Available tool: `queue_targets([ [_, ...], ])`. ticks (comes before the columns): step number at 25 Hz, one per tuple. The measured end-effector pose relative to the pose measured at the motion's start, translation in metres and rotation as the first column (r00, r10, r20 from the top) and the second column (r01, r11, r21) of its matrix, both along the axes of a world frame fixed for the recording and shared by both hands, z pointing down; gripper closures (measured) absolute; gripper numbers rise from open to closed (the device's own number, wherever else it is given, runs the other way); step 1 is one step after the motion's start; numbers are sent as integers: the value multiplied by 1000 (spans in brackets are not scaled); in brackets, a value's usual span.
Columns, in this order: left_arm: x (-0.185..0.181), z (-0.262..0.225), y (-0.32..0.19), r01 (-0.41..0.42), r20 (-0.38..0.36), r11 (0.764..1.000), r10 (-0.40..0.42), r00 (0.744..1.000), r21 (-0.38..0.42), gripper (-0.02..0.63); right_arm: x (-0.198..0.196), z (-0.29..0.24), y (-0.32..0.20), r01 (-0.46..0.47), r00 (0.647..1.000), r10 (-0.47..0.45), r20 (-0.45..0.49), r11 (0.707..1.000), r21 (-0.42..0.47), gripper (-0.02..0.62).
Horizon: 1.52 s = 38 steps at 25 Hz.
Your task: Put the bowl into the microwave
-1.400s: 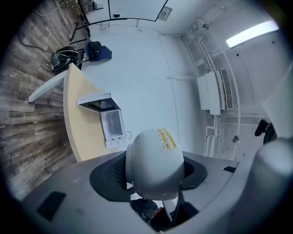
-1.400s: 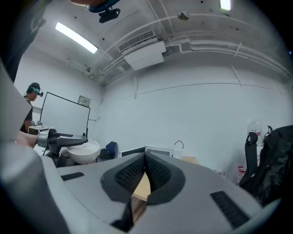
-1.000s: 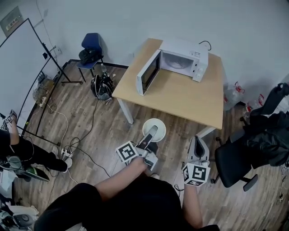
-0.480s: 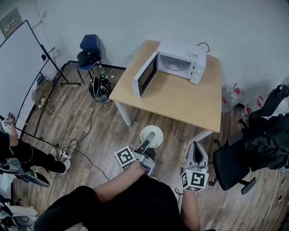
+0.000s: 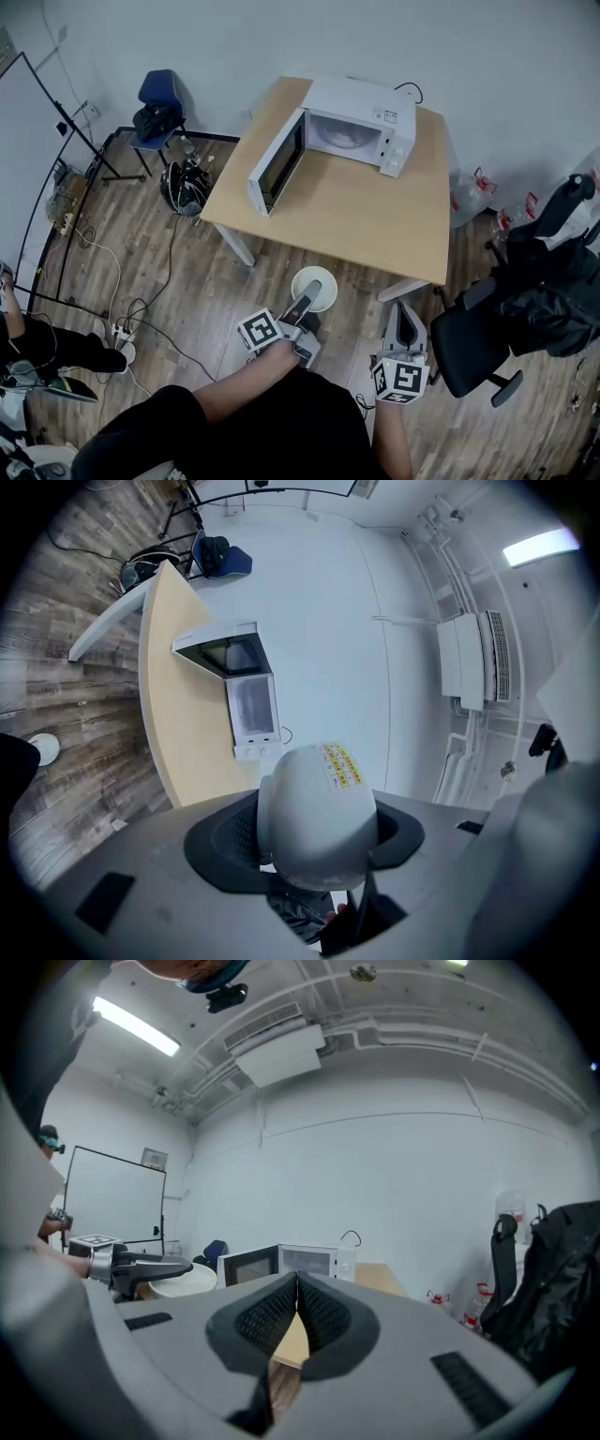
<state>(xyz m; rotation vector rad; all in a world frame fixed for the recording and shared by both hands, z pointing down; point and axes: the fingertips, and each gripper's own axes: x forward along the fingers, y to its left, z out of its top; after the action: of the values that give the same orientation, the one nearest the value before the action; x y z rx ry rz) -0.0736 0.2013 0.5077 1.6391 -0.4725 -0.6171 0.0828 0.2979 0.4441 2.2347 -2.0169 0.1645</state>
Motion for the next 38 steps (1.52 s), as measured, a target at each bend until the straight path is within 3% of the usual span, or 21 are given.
queue_targets([
  [7, 31, -15, -83, -26, -15, 1000, 26, 1000, 6, 360, 34, -7, -79, -60, 998, 60, 16, 998, -29, 535],
  [10, 36, -13, -121, -32, 26, 999, 32, 999, 4, 360, 34, -15, -114, -53, 999, 53, 10, 998, -31, 535],
  [13, 48, -21, -156, -41, -27, 999, 41, 999, -11, 360, 35, -22, -149, -46, 999, 46, -9, 998, -35, 535],
  [17, 57, -8, -202, -49, 28, 999, 49, 998, -14, 360, 45, -21, -195, -65, 997, 63, -36, 996, -55, 534],
  [20, 70, -11, -234, -52, -23, 998, 52, 998, -23, 360, 50, -16, -226, -79, 996, 77, -35, 995, -68, 535],
  [23, 76, -6, -258, -69, 14, 997, 70, 997, -32, 360, 49, -11, -248, -86, 996, 84, -27, 993, -80, 534],
  [29, 101, 6, -302, -72, 18, 996, 73, 997, -49, 360, 48, 5, -274, -88, 996, 85, -28, 990, -109, 535],
  [38, 129, 40, -361, -38, 43, 996, 42, 998, -87, 360, 82, 29, -315, -86, 996, 89, 21, 986, -142, 535],
])
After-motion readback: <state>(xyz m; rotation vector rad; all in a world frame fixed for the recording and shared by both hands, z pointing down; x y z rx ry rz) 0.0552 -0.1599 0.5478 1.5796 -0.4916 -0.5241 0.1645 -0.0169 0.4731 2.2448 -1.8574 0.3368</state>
